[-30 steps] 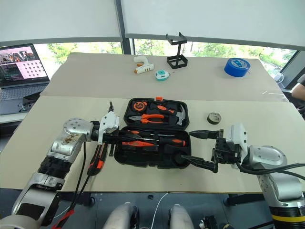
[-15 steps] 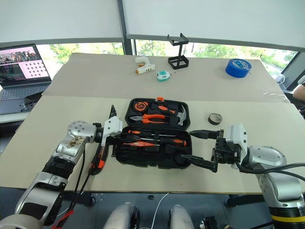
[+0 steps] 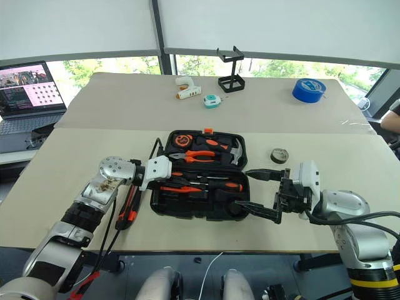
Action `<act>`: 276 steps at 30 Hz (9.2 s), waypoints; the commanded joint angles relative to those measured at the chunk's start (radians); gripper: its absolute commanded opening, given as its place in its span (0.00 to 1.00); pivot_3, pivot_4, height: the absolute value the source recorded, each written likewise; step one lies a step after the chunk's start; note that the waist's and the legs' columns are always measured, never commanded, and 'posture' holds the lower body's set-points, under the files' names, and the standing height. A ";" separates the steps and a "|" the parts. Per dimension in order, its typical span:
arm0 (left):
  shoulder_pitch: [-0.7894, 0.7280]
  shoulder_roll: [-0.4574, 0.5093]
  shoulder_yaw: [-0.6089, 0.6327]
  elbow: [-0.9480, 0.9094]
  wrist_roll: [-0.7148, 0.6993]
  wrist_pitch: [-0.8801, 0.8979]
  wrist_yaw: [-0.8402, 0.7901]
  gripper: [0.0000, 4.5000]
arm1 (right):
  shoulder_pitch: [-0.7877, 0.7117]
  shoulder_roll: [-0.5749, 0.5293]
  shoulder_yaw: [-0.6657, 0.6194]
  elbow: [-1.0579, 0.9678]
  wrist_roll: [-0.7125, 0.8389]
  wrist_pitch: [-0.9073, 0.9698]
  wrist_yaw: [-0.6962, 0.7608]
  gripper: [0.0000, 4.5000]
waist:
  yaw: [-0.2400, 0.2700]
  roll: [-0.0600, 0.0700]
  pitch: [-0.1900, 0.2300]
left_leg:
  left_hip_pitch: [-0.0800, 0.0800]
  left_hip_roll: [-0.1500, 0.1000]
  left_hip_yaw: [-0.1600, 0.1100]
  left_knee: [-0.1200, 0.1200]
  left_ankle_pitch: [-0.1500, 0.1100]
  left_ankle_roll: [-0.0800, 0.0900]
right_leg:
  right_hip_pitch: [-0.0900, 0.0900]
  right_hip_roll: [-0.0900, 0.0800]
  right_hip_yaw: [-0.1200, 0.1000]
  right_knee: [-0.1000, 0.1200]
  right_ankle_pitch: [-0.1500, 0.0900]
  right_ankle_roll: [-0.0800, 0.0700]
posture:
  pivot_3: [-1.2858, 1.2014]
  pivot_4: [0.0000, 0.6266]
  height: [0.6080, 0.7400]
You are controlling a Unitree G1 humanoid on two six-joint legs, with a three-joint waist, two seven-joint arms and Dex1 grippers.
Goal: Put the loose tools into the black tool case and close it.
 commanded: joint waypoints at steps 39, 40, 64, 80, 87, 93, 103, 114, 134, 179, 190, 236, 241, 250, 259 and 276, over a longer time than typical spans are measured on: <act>0.801 0.021 0.662 -1.098 -0.667 1.053 0.996 0.99 | 0.009 0.114 -0.033 0.063 0.070 -0.225 0.159 1.00 | -0.002 -0.001 0.002 | 0.001 0.002 -0.001 -0.003 -0.002 0.000 | -0.003 -0.007 0.003 0.000 0.000 -0.001 | 0.52 0.24 1.00; 0.791 0.007 0.631 -1.101 -0.650 1.056 1.022 0.99 | 0.009 0.113 -0.034 0.063 0.070 -0.221 0.156 1.00 | -0.002 -0.001 0.002 | 0.002 0.001 -0.001 -0.003 -0.002 0.000 | -0.003 -0.007 0.003 0.000 0.000 -0.001 | 0.52 0.24 1.00; 0.783 0.289 0.644 -0.963 -0.513 0.806 0.606 0.38 | 0.061 0.056 -0.086 -0.027 0.094 -0.177 0.111 1.00 | -0.006 -0.002 0.002 | 0.001 0.002 0.000 -0.009 -0.001 -0.002 | -0.009 -0.007 0.004 0.000 -0.002 -0.005 | 0.52 0.24 1.00; 0.116 0.321 -0.112 -0.650 -0.165 0.433 -0.003 0.38 | 0.205 -0.086 -0.203 -0.021 0.067 -0.159 0.157 1.00 | -0.001 0.000 0.004 | -0.008 -0.002 0.003 -0.008 -0.002 0.002 | -0.010 -0.001 0.005 -0.008 0.000 0.001 | 0.52 0.24 1.00; 0.039 0.252 -0.194 -0.541 -0.056 0.390 -0.017 0.38 | 0.251 -0.076 -0.219 -0.054 0.074 -0.152 0.146 1.00 | 0.002 0.000 0.004 | -0.007 -0.001 0.003 -0.007 -0.001 0.001 | -0.010 0.000 0.004 -0.005 0.000 0.000 | 0.52 0.24 1.00; 0.017 0.234 -0.213 -0.519 -0.012 0.434 -0.021 0.38 | 0.270 -0.072 -0.223 -0.069 0.081 -0.143 0.137 1.00 | 0.003 0.000 0.004 | -0.009 -0.001 0.001 -0.002 -0.002 0.001 | -0.009 0.000 0.004 -0.004 0.000 0.001 | 0.52 0.24 1.00; 0.021 0.193 -0.216 -0.527 -0.006 0.462 -0.020 0.38 | 0.256 -0.077 -0.212 -0.067 0.087 -0.124 0.128 1.00 | 0.004 0.000 0.004 | -0.008 -0.001 0.000 -0.002 -0.002 0.002 | -0.009 0.000 0.004 -0.003 0.000 0.001 | 0.52 0.24 1.00; 0.017 0.140 -0.151 -0.437 -0.036 0.329 -0.030 0.81 | 0.205 -0.065 -0.179 -0.042 0.072 -0.114 0.122 1.00 | 0.004 0.000 0.004 | -0.008 -0.001 -0.001 -0.001 -0.002 0.002 | -0.009 0.000 0.004 -0.003 0.000 0.001 | 0.52 0.24 1.00; 0.143 0.052 -0.021 -0.376 -0.132 0.115 -0.030 0.03 | 0.152 0.008 -0.164 0.037 0.006 -0.204 0.107 1.00 | 0.006 0.000 0.004 | -0.010 -0.001 0.000 0.001 -0.002 0.002 | -0.011 0.000 0.004 -0.001 0.000 0.001 | 0.52 0.24 1.00; 0.462 0.104 0.539 -0.443 -0.555 0.275 0.089 0.99 | 0.395 0.165 -0.463 0.299 -0.062 -0.406 -0.133 1.00 | -0.014 0.009 -0.005 | 0.004 0.000 0.000 -0.005 -0.002 0.002 | 0.002 -0.001 0.006 -0.005 0.000 0.001 | 0.52 0.24 1.00; 0.439 0.139 0.507 -0.532 -0.670 0.445 0.084 0.99 | -0.036 -0.113 -0.209 0.447 -0.280 -0.118 -0.260 1.00 | -0.023 0.010 -0.004 | 0.005 0.001 0.002 -0.003 -0.002 0.002 | 0.001 -0.002 0.009 -0.004 0.000 0.000 | 0.52 0.24 1.00; 0.537 0.159 0.300 -0.572 -0.486 0.112 -0.150 1.00 | -0.512 -0.075 0.359 -0.027 -0.247 0.586 0.289 0.02 | -0.013 0.012 0.001 | -0.022 0.001 0.003 0.000 -0.002 0.001 | -0.029 -0.002 0.010 0.002 0.002 0.002 | 0.52 0.24 1.00; 0.562 0.163 0.296 -0.604 -0.494 0.126 -0.130 1.00 | -0.419 -0.124 0.417 -0.073 -0.320 0.521 0.214 0.02 | -0.003 0.011 0.001 | -0.021 0.000 0.003 0.003 -0.002 0.001 | -0.027 -0.002 0.011 0.002 0.003 0.002 | 0.52 0.24 1.00; 0.579 0.177 0.308 -0.634 -0.490 0.142 -0.090 1.00 | -0.426 -0.158 0.499 -0.003 -0.389 0.468 0.194 0.02 | -0.008 0.011 0.001 | -0.021 0.000 0.003 0.002 -0.001 0.001 | -0.028 0.001 0.011 0.002 0.003 0.002 | 0.52 0.24 1.00; 0.579 0.192 0.339 -0.654 -0.505 0.190 -0.013 1.00 | -0.476 -0.156 0.548 0.032 -0.407 0.442 0.214 0.23 | -0.007 0.011 0.001 | -0.021 0.000 0.003 0.002 -0.001 0.001 | -0.027 0.001 0.011 0.002 0.003 0.002 | 0.52 0.24 1.00; 0.410 0.130 0.470 -0.393 -0.417 0.270 0.339 0.59 | -0.484 -0.078 0.184 0.440 -0.286 0.119 0.149 0.42 | 0.001 0.008 0.001 | -0.020 0.000 0.004 0.003 -0.001 0.001 | -0.025 0.001 0.010 0.002 0.004 0.002 | 0.52 0.24 1.00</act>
